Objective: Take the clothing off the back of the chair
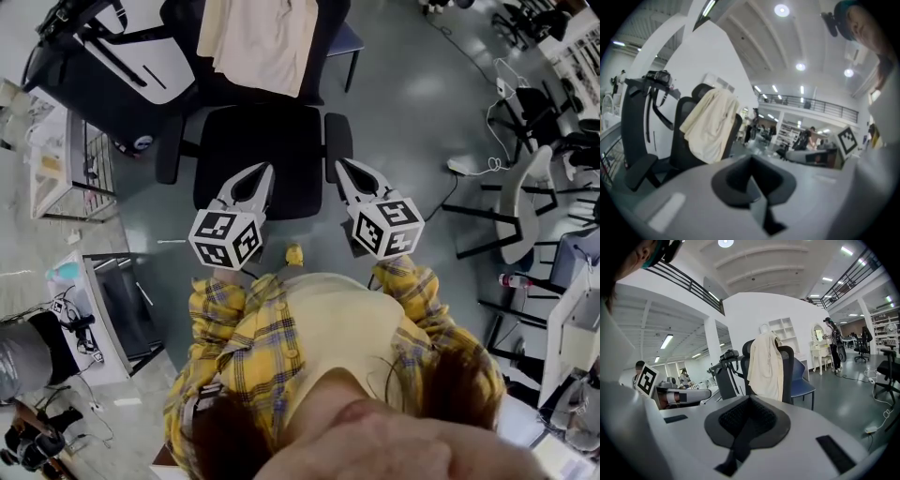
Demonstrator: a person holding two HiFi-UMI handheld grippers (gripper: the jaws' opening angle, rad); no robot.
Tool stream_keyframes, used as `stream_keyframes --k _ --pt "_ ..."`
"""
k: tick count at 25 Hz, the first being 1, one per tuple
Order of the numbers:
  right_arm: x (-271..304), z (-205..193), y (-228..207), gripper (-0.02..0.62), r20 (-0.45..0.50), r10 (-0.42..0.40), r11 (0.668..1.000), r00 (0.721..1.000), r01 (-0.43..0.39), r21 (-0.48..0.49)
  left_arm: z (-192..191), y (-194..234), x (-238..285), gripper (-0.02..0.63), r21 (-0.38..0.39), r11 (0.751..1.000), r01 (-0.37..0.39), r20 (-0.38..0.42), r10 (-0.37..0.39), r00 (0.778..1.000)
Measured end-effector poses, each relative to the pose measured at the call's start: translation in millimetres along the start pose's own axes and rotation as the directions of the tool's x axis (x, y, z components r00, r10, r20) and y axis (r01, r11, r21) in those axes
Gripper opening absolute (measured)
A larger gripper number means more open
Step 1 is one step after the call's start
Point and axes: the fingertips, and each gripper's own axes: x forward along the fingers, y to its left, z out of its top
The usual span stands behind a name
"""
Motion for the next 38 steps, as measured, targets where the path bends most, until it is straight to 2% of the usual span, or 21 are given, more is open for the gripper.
stream_keyframes --k 6,14,22,29,33,38 --pt "34.4 15.4 -10.5 0.012 -0.013 -0.042 0.999 0.999 0.042 -0.01 14.1 31.0 24.4 0.003 0.066 0.997 0.036 -0.022 -0.034 0.999" --pt "62.0 40.8 -26.7 0.012 0.009 -0.058 0.998 0.998 0.059 -0.029 43.2 72.5 54.6 0.003 0.106 0.994 0.002 -0.004 -0.002 1.0" --pt "102.8 66.2 -57.6 0.012 0.02 0.006 0.999 1.0 -0.005 -0.038 76.7 80.2 105.8 0.003 0.152 0.987 -0.041 0.031 0.037 0.999" --pt "131.9 97.0 -100.9 0.012 0.016 0.084 0.994 0.996 -0.083 -0.064 108.3 71.3 175.6 0.003 0.18 0.98 -0.083 0.05 0.075 0.996" --pt "144.1 116.5 -123.9 0.012 0.021 0.12 0.991 0.993 -0.119 -0.068 136.5 64.6 213.4 0.003 0.183 0.978 -0.102 0.078 0.089 0.993" --pt "158.7 134.8 -145.3 0.012 0.026 0.156 0.985 0.987 -0.154 -0.072 173.2 64.6 255.3 0.003 0.227 0.961 -0.16 0.111 0.138 0.984"
